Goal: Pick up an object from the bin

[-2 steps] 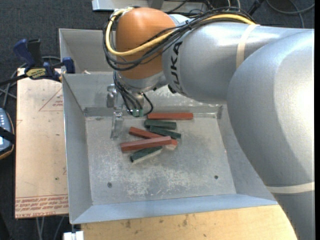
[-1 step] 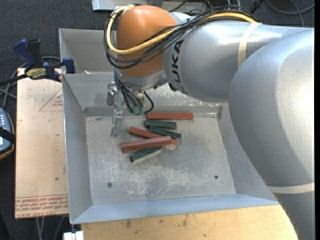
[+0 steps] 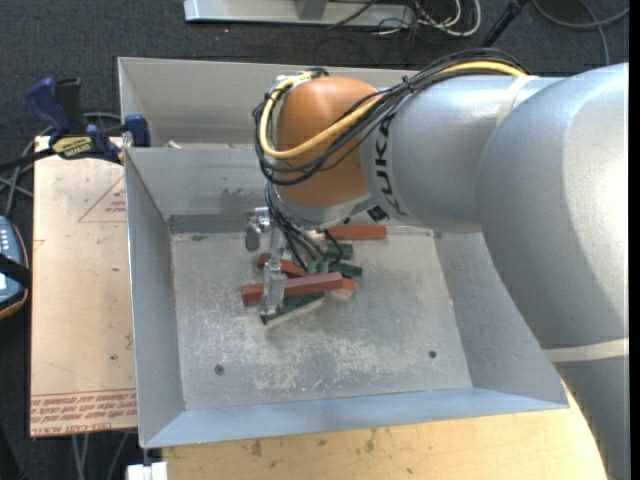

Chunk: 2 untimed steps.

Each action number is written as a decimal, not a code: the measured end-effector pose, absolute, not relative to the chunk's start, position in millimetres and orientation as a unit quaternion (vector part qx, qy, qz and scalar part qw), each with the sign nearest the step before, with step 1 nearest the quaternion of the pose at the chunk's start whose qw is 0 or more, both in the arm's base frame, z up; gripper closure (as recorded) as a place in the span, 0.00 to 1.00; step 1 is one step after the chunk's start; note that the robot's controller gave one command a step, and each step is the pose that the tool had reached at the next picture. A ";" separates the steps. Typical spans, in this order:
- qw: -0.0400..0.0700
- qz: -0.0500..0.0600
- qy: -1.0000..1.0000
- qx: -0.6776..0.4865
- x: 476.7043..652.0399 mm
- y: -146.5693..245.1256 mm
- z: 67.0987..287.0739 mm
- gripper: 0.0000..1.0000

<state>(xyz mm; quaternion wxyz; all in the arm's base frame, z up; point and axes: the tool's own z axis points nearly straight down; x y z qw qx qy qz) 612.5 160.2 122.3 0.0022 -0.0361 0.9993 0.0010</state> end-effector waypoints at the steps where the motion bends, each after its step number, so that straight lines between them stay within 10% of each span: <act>1: -0.002 0.000 0.997 -0.083 611.1 133.5 107.7 0.00; 2: 0.001 0.000 0.997 -0.072 615.2 80.8 126.2 0.00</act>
Offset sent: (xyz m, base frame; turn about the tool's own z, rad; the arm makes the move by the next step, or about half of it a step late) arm 0.0020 -0.0768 0.0038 -0.0781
